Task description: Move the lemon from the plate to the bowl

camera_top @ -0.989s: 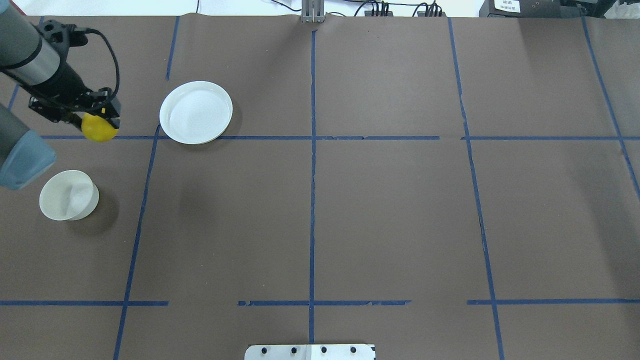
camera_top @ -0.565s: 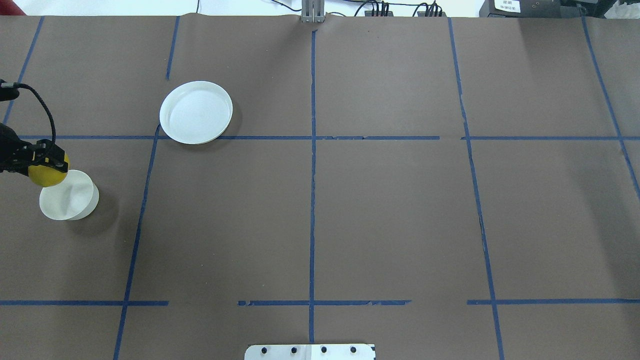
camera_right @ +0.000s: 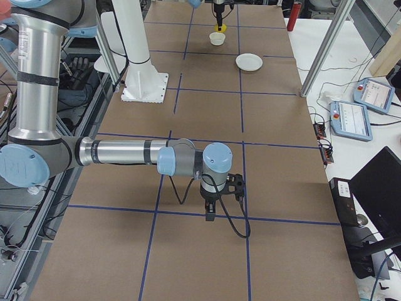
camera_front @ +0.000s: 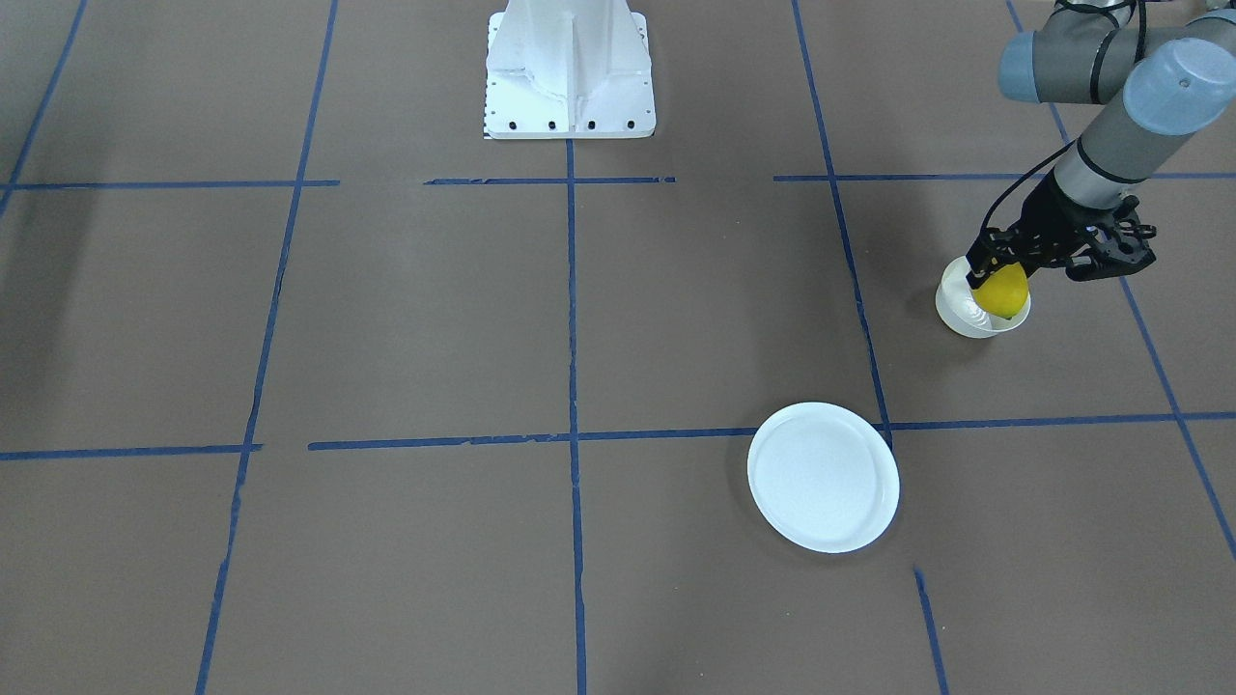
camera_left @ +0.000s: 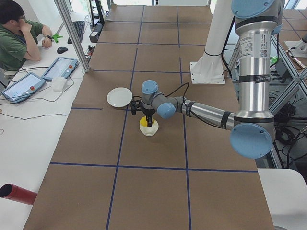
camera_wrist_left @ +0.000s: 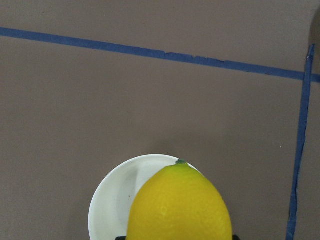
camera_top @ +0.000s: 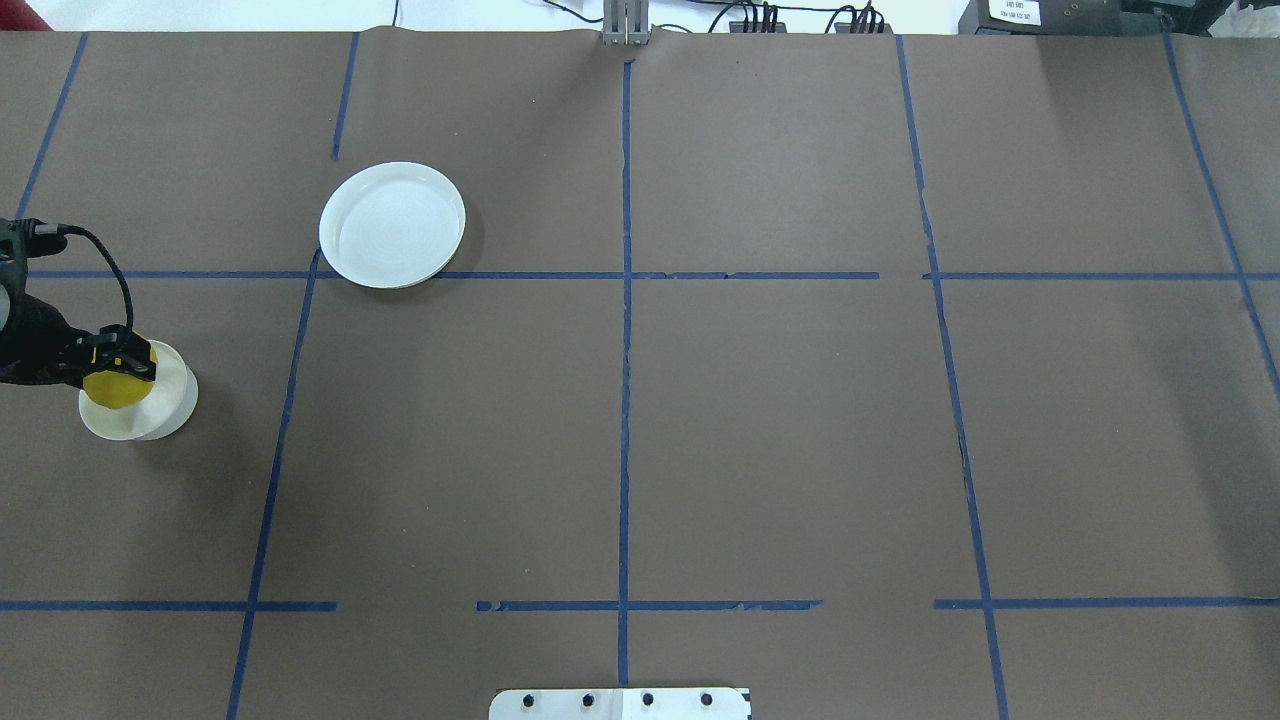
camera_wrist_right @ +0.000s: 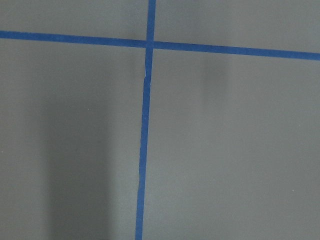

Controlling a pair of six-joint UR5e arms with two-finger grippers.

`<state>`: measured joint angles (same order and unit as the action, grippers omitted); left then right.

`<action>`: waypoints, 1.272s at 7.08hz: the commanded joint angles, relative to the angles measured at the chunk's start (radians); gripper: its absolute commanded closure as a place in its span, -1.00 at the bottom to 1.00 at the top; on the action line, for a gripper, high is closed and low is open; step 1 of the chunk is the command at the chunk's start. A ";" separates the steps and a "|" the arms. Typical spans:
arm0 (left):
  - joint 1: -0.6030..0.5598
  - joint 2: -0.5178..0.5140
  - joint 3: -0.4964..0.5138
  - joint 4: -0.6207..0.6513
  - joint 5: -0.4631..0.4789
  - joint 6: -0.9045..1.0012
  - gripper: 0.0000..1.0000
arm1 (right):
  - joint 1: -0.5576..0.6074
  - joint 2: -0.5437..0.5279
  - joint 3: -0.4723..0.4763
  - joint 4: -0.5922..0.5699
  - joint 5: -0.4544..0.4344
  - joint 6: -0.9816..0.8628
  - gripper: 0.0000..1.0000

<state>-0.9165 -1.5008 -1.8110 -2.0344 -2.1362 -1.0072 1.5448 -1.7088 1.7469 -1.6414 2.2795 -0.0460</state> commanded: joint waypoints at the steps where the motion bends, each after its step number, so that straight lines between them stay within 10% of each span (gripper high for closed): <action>1: 0.014 0.001 0.022 -0.023 -0.001 -0.004 -0.34 | 0.000 0.000 0.000 0.000 0.000 0.000 -1.00; 2: 0.016 0.001 0.022 -0.023 -0.001 -0.004 -0.99 | 0.000 0.000 0.000 0.000 0.000 0.000 -1.00; 6: -0.022 0.031 -0.034 0.037 -0.014 0.268 -1.00 | 0.000 0.000 0.000 0.000 0.000 0.000 -1.00; 9: -0.308 0.031 -0.034 0.248 -0.016 0.734 -1.00 | 0.000 0.000 0.000 0.000 0.000 0.000 -1.00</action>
<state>-1.1152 -1.4713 -1.8447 -1.8746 -2.1508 -0.4590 1.5448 -1.7083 1.7472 -1.6414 2.2795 -0.0467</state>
